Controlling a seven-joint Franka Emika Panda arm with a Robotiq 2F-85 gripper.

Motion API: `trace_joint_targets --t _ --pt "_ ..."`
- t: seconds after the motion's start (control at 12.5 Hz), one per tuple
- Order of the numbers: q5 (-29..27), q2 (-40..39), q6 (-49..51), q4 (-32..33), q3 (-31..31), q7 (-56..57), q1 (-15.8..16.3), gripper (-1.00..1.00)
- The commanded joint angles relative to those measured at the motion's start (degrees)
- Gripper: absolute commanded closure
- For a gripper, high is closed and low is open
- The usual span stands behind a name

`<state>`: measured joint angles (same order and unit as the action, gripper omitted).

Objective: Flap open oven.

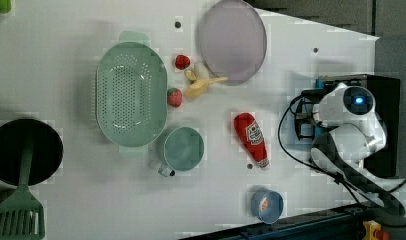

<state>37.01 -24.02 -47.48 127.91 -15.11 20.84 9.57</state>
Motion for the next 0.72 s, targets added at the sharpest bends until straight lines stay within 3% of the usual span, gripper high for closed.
trace_joint_targets --t 0.08,0.72 --pt "0.9 -0.9 -1.6 0.3 -0.2 -4.3 1.0 0.65" --pt "0.8 -6.6 -3.1 -3.2 -0.1 -9.4 2.6 0.65"
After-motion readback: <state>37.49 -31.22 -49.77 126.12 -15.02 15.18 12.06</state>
